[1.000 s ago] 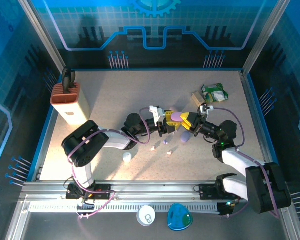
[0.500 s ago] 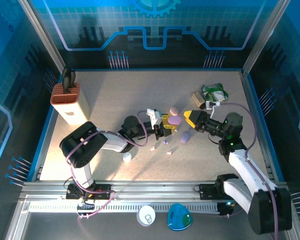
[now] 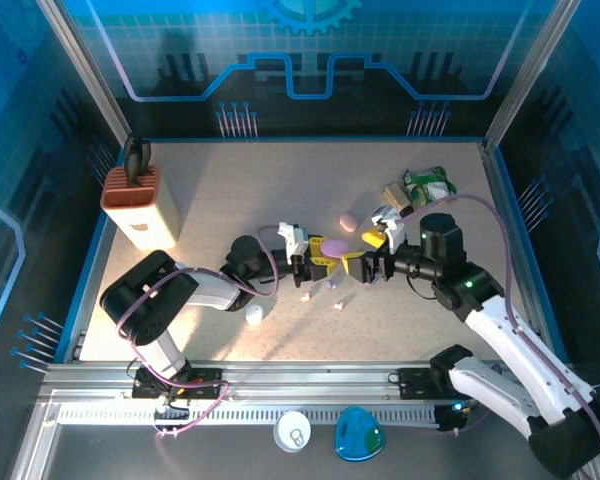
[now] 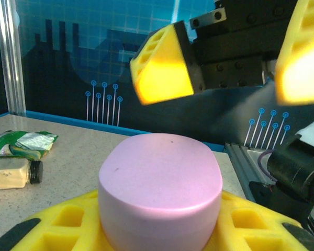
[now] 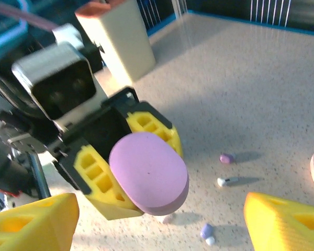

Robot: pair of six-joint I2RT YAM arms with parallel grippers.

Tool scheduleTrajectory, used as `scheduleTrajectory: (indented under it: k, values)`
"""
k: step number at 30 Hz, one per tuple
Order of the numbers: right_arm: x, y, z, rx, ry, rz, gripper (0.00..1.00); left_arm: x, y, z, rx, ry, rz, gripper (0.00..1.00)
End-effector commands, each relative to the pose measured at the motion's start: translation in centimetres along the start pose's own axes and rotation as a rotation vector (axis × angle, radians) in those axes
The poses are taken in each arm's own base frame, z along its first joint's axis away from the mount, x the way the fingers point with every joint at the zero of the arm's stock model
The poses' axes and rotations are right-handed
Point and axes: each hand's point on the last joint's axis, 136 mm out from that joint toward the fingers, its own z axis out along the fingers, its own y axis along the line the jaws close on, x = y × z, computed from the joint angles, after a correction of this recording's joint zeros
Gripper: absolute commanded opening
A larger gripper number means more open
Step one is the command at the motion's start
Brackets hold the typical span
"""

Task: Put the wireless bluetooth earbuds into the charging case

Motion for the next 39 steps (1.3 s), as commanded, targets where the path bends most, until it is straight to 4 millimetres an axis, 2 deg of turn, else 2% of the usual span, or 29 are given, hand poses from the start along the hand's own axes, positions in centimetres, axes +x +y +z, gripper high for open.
scheduleTrajectory:
  k: [1,7,14,28,35,36,39]
  values:
    - [0.1,-0.8,0.4,0.071,0.047,-0.076,0.83,-1.2,-1.1,-0.5,0.042,-0.028,0.023,0.38]
    - [0.4,-1.6,1.4,0.096,0.087,-0.056,0.83,-1.4,-1.1,-0.8,0.029,-0.033,0.041,0.4]
    - [0.0,-2.0,1.8,0.117,0.078,-0.056,0.83,-1.5,-1.0,-0.9,0.018,-0.035,0.04,0.39]
    - [-2.4,-3.6,1.9,0.209,0.002,-0.025,0.83,-1.5,-1.3,-1.1,0.028,-0.034,0.033,0.38]
    - [-2.8,-4.0,2.0,0.22,-0.011,-0.016,0.83,-1.5,-1.5,-1.3,0.027,-0.034,0.044,0.39]
    - [-3.9,-3.9,1.7,0.22,-0.033,-0.02,0.83,-1.5,-1.5,-1.3,0.026,-0.035,0.045,0.39]
    - [-4.2,-3.9,1.6,0.22,-0.029,-0.011,0.83,-1.7,-1.5,-1.4,0.024,-0.039,0.048,0.39]
